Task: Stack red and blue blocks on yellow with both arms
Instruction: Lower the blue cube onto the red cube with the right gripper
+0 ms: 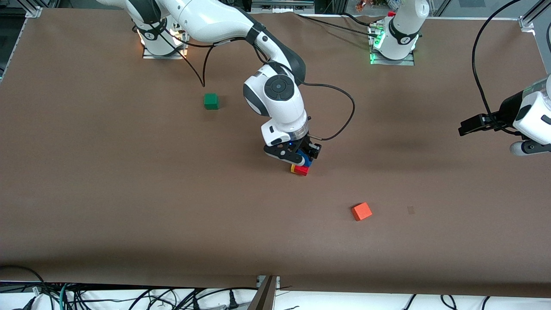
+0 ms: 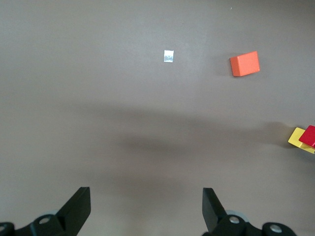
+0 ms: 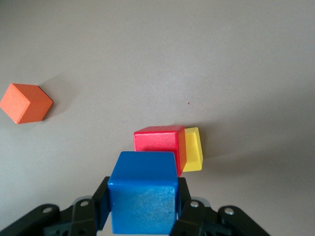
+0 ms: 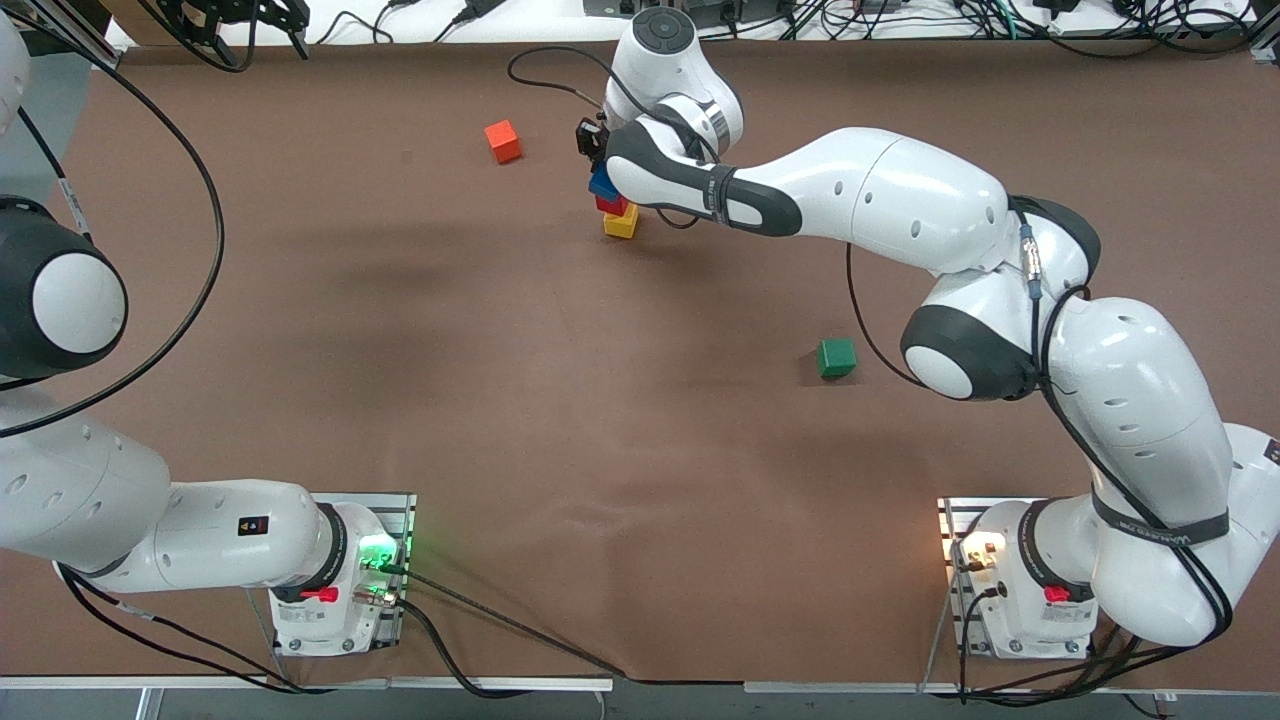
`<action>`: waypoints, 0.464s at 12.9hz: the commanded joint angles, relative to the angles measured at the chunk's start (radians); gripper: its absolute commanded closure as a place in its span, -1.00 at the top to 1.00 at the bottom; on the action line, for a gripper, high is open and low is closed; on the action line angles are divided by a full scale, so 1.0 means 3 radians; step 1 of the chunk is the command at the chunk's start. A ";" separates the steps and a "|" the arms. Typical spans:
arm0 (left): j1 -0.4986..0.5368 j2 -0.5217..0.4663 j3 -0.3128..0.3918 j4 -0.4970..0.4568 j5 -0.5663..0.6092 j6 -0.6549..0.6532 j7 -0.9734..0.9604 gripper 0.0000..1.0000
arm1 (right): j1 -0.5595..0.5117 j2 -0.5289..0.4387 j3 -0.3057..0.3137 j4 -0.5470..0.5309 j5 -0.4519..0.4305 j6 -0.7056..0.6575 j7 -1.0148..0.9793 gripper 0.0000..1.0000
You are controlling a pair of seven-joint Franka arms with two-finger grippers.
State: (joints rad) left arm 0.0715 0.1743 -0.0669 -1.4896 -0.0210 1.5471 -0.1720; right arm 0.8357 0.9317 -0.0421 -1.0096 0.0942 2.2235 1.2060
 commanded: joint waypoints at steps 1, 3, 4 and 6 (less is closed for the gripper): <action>0.0002 -0.0049 -0.0022 -0.0041 -0.0002 0.0033 0.0072 1.00 | 0.0016 0.0054 -0.0008 0.0139 -0.0058 -0.0074 0.0050 -0.35; -0.0028 -0.0039 -0.0023 0.0005 0.0003 0.0038 0.0067 1.00 | 0.0016 0.0059 -0.0008 0.0129 -0.0063 -0.0074 0.0050 -0.34; -0.0029 0.0017 -0.0028 0.0061 0.0008 0.0033 0.0067 1.00 | 0.0016 0.0054 -0.0013 0.0129 -0.0063 -0.0074 0.0050 -0.28; -0.0008 0.0033 -0.0023 0.0087 -0.0002 0.0038 0.0072 1.00 | 0.0016 0.0054 -0.0013 0.0129 -0.0063 -0.0074 0.0045 -0.21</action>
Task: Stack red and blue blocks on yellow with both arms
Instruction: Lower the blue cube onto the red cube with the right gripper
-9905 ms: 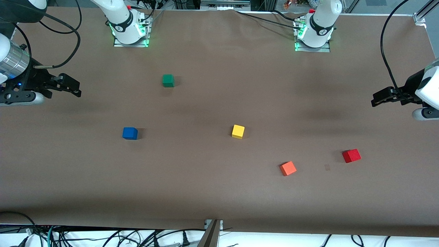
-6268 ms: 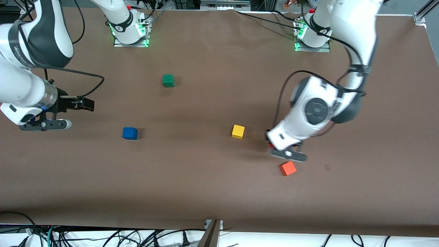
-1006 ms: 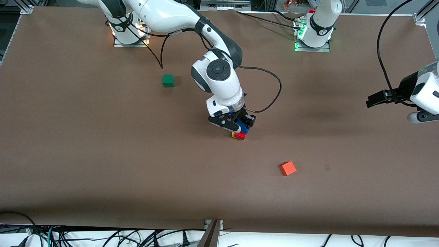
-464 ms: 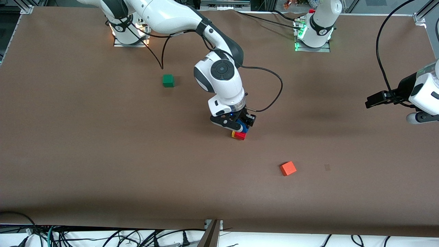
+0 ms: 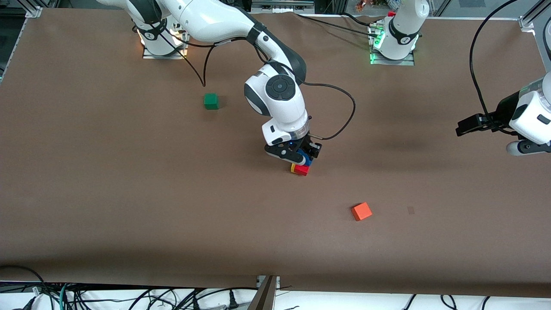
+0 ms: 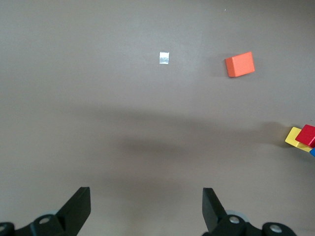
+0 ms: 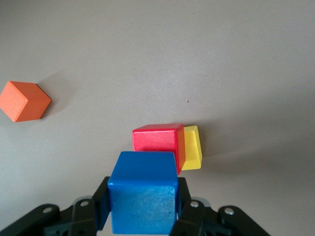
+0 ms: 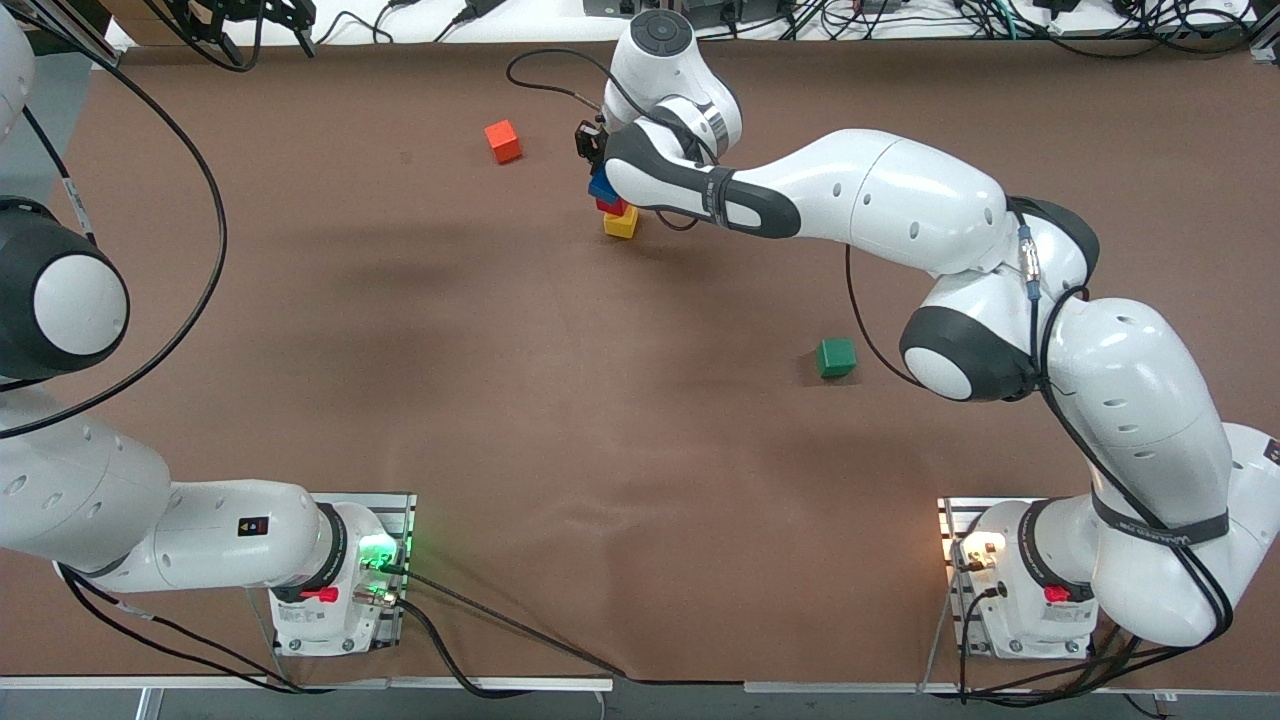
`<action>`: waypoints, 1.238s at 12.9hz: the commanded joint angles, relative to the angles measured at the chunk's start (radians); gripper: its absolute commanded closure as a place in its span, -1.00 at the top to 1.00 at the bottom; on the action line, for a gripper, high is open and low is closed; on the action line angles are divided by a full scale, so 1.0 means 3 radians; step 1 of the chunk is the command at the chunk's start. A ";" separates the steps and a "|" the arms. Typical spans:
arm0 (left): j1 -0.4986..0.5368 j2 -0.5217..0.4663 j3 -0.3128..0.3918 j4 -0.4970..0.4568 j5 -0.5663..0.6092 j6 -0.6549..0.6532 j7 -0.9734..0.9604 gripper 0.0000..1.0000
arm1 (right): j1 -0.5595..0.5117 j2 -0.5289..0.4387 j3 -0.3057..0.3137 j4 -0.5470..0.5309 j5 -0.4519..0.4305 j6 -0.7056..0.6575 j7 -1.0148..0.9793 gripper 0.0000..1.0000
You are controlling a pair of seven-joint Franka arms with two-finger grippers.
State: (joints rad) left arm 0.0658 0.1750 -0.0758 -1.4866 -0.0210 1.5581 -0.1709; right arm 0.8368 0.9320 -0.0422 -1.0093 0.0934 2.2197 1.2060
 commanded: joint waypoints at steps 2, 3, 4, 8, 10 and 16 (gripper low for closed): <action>0.0021 0.0030 0.0007 0.0082 -0.0012 0.0002 0.0069 1.00 | 0.0013 0.0053 -0.0013 0.0128 -0.0061 -0.0056 0.0045 -0.19; 0.0026 0.0030 0.0007 0.0082 -0.0012 0.0002 0.0069 1.00 | 0.0008 0.0053 -0.0013 0.0128 -0.0061 -0.0056 0.0045 -0.19; 0.0036 0.0030 0.0007 0.0082 -0.0017 0.0002 0.0069 1.00 | 0.0003 0.0059 -0.0013 0.0128 -0.0061 -0.0046 0.0040 -0.19; 0.0036 0.0051 0.0007 0.0082 -0.0017 0.0002 0.0069 1.00 | -0.0038 0.0074 -0.0013 0.0128 -0.0056 -0.0016 0.0030 -0.13; 0.0031 0.0051 0.0007 0.0082 -0.0017 0.0002 0.0069 1.00 | -0.0033 0.0074 -0.0013 0.0128 -0.0056 -0.0016 0.0030 -0.12; 0.0021 0.0051 0.0007 0.0082 -0.0012 0.0002 0.0069 1.00 | -0.0038 0.0074 -0.0013 0.0128 -0.0056 -0.0016 0.0030 0.18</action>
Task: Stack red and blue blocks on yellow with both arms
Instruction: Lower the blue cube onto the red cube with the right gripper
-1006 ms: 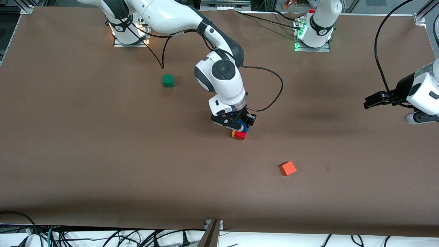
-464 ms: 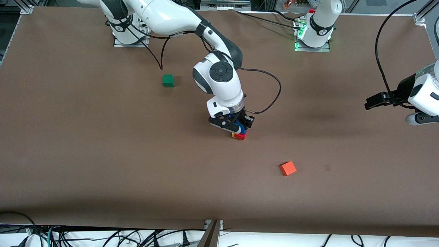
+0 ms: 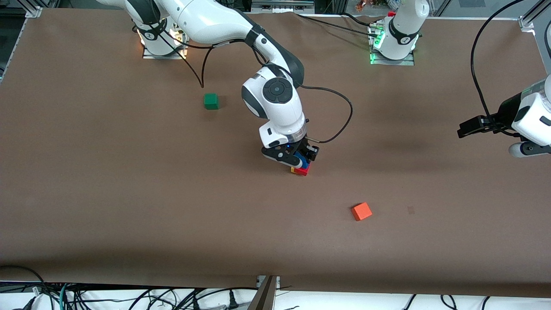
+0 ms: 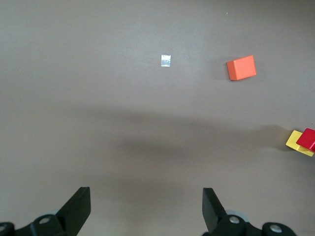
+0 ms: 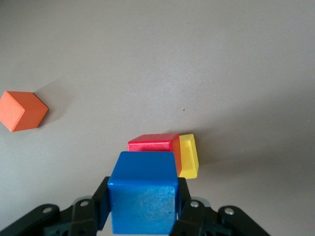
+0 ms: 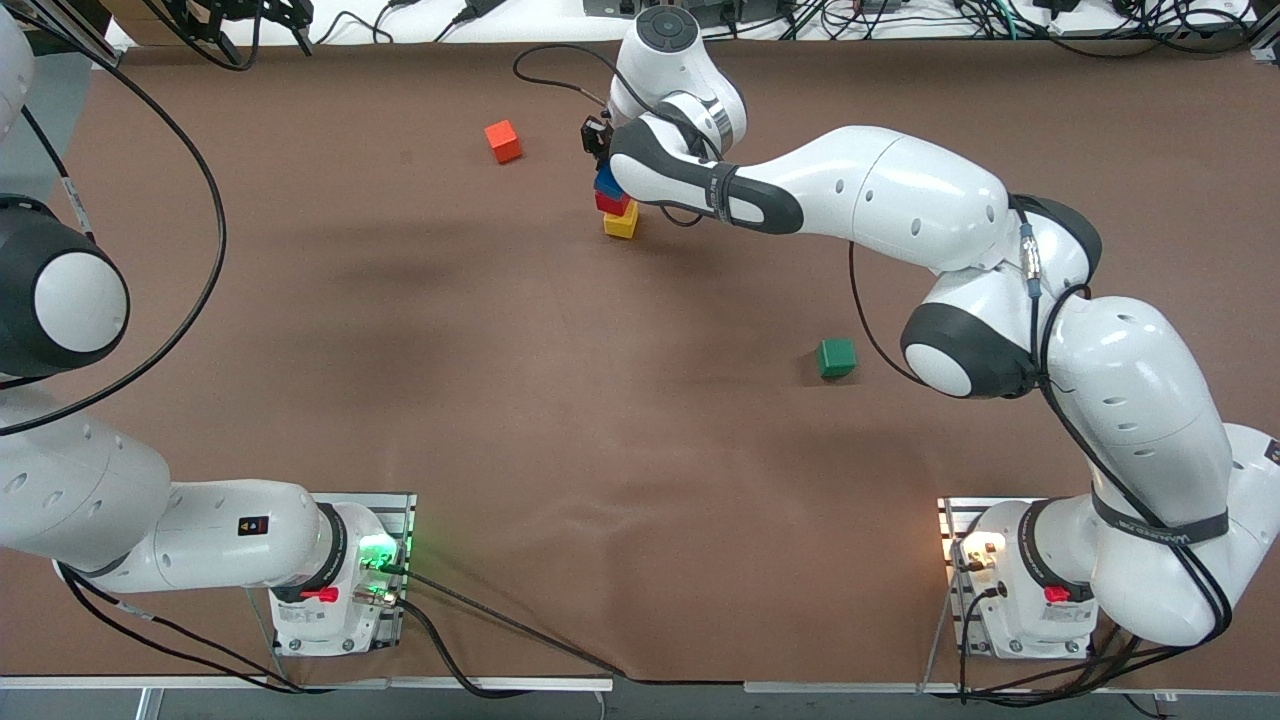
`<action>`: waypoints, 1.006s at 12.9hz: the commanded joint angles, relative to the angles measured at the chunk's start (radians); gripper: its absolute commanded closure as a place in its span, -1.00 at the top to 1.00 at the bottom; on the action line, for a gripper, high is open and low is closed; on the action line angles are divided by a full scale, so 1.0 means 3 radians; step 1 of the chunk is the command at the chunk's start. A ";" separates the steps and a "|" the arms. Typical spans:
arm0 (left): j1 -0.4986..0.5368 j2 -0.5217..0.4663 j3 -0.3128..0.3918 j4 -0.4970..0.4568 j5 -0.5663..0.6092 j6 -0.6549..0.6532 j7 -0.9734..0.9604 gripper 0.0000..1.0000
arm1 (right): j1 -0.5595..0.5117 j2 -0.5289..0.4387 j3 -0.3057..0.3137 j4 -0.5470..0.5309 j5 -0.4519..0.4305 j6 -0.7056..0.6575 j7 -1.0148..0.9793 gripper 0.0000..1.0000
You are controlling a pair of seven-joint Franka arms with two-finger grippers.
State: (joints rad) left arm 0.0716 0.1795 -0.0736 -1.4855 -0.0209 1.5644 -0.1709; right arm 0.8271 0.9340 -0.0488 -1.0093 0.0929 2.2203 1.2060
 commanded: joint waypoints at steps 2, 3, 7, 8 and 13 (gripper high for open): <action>0.0002 0.0036 0.0000 0.0079 -0.0017 -0.0020 0.0068 1.00 | -0.0011 0.0072 0.0004 0.0128 -0.0054 -0.0012 0.0025 0.23; 0.0002 0.0036 0.0000 0.0079 -0.0012 -0.0020 0.0068 1.00 | -0.0011 0.0072 0.0009 0.0128 -0.0054 -0.0012 0.0025 0.30; -0.0003 0.0036 0.0000 0.0079 -0.0012 -0.0020 0.0068 1.00 | -0.0016 0.0052 0.0004 0.0133 -0.0039 -0.0058 0.0025 1.00; -0.0003 0.0036 0.0000 0.0079 -0.0012 -0.0020 0.0068 1.00 | -0.0026 0.0032 0.0004 0.0133 -0.0029 -0.0109 0.0025 1.00; -0.0008 0.0036 0.0000 0.0079 -0.0012 -0.0020 0.0068 1.00 | -0.0256 -0.0418 0.0014 0.0138 -0.0018 -0.0752 -0.0107 1.00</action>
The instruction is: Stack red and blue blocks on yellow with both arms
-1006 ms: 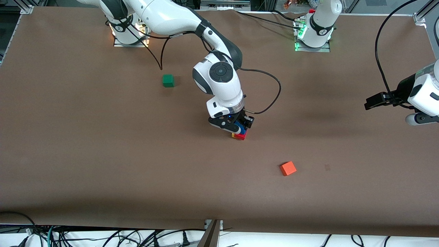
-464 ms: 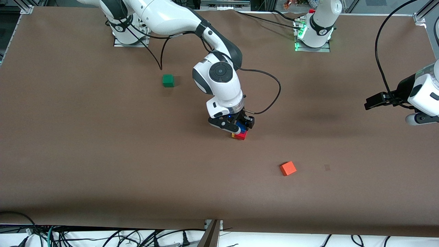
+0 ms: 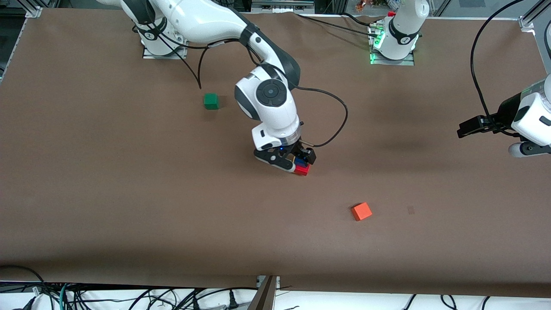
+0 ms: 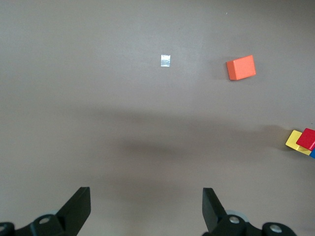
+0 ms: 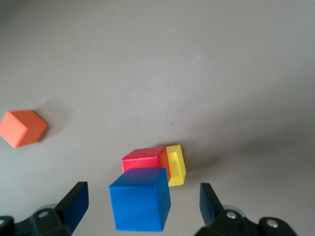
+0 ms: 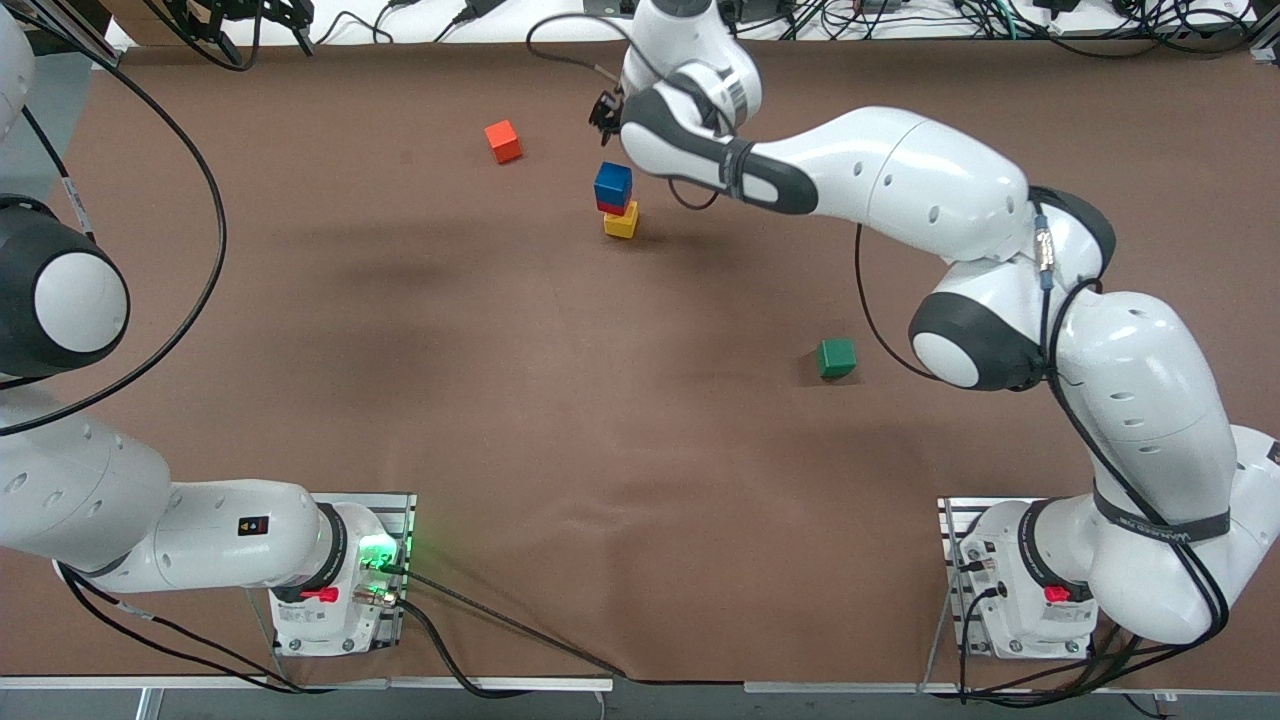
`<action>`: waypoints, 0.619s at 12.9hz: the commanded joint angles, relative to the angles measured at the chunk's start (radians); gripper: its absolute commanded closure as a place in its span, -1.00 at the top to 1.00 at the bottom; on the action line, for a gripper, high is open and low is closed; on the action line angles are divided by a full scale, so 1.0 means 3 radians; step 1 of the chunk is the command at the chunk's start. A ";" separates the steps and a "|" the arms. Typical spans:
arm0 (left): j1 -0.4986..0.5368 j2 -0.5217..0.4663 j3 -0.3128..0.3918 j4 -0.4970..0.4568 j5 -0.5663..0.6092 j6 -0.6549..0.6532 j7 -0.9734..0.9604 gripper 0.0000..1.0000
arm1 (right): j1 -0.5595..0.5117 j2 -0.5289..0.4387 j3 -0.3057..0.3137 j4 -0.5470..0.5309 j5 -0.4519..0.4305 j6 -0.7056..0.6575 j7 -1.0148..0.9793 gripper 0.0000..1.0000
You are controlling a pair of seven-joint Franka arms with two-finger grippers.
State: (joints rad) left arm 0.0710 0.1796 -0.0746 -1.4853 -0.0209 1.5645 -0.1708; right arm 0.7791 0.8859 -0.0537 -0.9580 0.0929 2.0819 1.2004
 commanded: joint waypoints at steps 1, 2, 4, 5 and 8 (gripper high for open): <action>-0.0006 0.0035 0.0003 0.0078 -0.0012 -0.0020 0.0068 1.00 | -0.0198 -0.0370 0.0036 -0.0043 -0.0003 -0.0429 -0.0353 1.00; -0.0012 0.0035 0.0003 0.0078 -0.0012 -0.0020 0.0068 1.00 | -0.0320 -0.0513 0.0036 -0.0054 0.0063 -0.0658 -0.0700 1.00; -0.0017 0.0035 0.0003 0.0083 -0.0012 -0.0020 0.0063 1.00 | -0.0616 -0.0733 0.0005 -0.0074 0.0333 -0.1123 -0.1157 1.00; -0.0017 0.0035 0.0003 0.0083 -0.0012 -0.0020 0.0068 1.00 | -0.0816 -0.0855 0.0005 -0.0089 0.0436 -0.1323 -0.1406 1.00; -0.0012 0.0040 0.0003 0.0083 -0.0017 -0.0020 0.0068 1.00 | -0.1149 -0.1335 -0.0076 -0.0344 0.0452 -0.2004 -0.2205 1.00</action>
State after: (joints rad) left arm 0.0689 0.1800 -0.0764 -1.4850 -0.0209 1.5651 -0.1708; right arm 0.4692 0.5987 -0.0710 -0.9593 0.2070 1.5507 0.6365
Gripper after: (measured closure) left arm 0.000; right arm 0.000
